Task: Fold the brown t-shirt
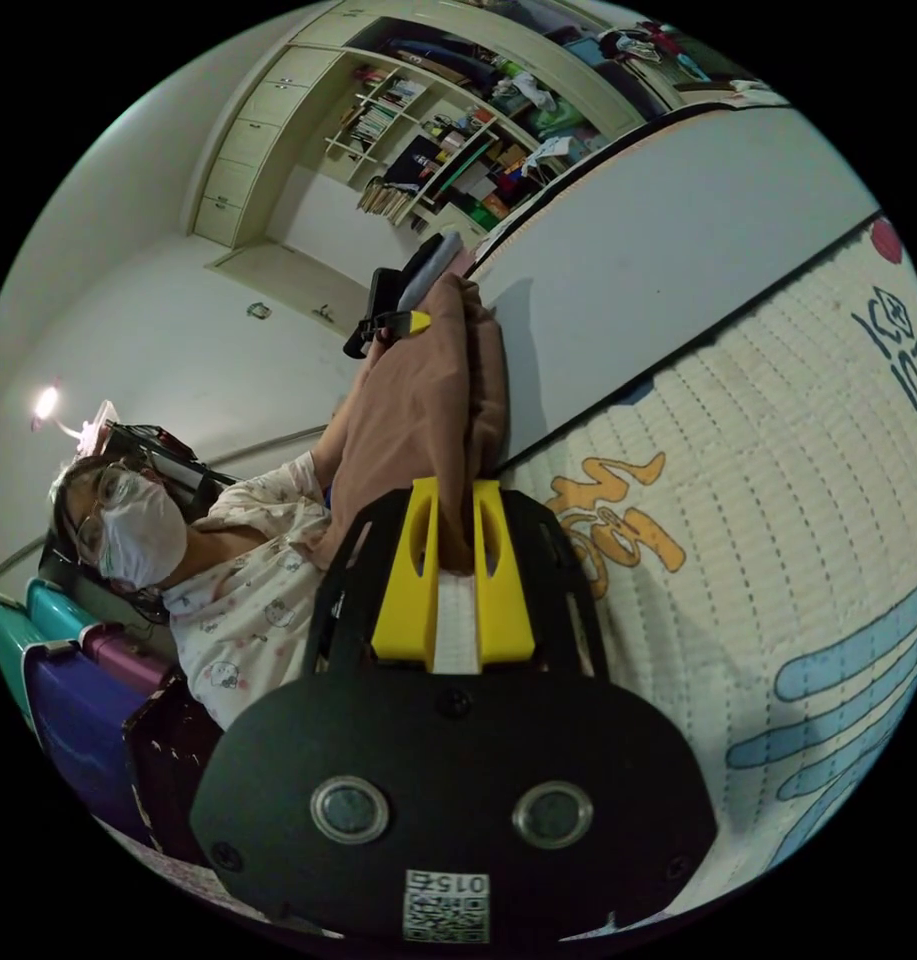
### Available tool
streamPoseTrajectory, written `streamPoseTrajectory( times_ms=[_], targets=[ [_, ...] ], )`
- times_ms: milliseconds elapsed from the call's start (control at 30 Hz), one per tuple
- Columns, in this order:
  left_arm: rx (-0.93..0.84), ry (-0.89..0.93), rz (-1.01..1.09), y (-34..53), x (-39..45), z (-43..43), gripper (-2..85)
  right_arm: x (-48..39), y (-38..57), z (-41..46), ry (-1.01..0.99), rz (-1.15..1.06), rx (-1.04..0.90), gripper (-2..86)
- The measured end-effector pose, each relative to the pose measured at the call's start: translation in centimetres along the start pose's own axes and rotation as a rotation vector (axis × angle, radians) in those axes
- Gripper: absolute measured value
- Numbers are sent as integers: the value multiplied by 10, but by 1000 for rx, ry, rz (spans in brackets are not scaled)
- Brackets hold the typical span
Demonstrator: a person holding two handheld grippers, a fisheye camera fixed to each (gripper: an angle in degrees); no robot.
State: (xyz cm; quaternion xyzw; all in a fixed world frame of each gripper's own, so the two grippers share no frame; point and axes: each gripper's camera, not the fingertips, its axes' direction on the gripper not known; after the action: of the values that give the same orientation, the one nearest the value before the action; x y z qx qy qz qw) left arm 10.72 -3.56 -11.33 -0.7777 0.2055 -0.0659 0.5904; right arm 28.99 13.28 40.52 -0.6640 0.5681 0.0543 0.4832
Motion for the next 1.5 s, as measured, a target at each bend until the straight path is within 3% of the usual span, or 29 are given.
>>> streamPoseTrajectory(
  times_ms=[833,1500],
  targets=[
    [31,16,21,-28,0,14,86,11,-39,-5,-39,5,-4,57],
    [44,21,29,-41,-35,39,86,62,-50,41,-52,5,0,57]
  ],
)
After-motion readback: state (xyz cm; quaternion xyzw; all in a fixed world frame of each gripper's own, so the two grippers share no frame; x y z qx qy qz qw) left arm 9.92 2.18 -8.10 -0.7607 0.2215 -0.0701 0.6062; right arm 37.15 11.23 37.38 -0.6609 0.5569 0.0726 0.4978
